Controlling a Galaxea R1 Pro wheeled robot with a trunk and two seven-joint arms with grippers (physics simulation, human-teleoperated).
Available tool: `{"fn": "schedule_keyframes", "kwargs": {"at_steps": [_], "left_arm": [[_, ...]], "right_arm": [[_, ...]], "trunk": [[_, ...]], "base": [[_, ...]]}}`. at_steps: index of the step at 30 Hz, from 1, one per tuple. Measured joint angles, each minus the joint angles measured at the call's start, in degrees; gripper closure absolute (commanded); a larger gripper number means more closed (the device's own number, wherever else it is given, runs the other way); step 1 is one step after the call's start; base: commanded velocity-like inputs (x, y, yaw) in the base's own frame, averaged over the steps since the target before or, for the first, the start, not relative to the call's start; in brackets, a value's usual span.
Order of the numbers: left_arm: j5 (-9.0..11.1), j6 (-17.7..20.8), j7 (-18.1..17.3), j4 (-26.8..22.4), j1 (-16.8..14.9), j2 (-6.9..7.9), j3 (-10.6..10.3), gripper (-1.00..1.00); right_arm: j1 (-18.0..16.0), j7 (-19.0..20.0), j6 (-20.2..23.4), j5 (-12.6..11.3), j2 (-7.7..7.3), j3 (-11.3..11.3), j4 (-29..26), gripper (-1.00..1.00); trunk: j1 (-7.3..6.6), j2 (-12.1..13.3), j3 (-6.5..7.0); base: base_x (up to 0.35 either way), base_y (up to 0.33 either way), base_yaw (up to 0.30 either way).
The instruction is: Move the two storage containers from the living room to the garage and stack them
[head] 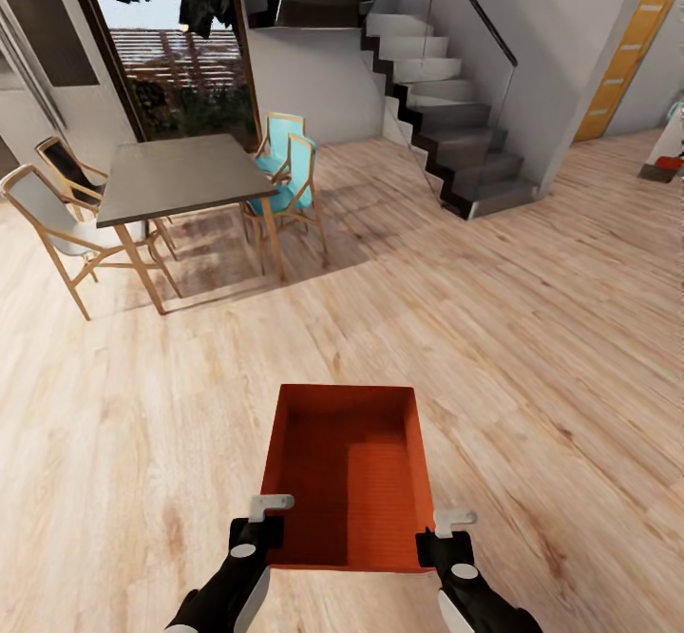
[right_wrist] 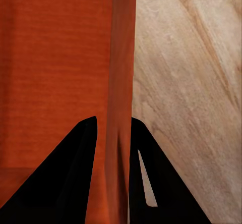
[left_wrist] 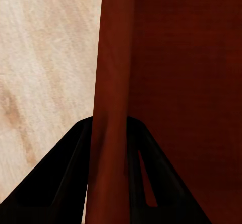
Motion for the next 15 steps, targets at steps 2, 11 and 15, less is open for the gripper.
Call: {"fn": "schedule_keyframes", "kwargs": {"at_steps": [2,11,15], "left_arm": [[0.00,-0.06,0.00,0.02,0.00,0.00,-0.01,1.00],[0.01,-0.11,0.03,0.02,0.00,0.00,-0.04,1.00],[0.00,-0.15,0.03,0.02,0.00,0.00,-0.04,1.00]], "right_arm": [[0.00,0.01,-0.09,0.00,0.00,-0.01,0.03,1.00],[0.00,0.07,-0.22,0.00,0.02,-0.06,0.11,1.00],[0.00,0.05,-0.24,0.00,0.01,-0.02,0.09,1.00]], "trunk": [[0.01,0.00,0.00],[0.03,0.00,0.01],[0.03,0.00,0.01]], "base": [[0.214,0.000,-0.197],[0.045,0.000,-0.250],[0.002,0.000,-0.263]]}}
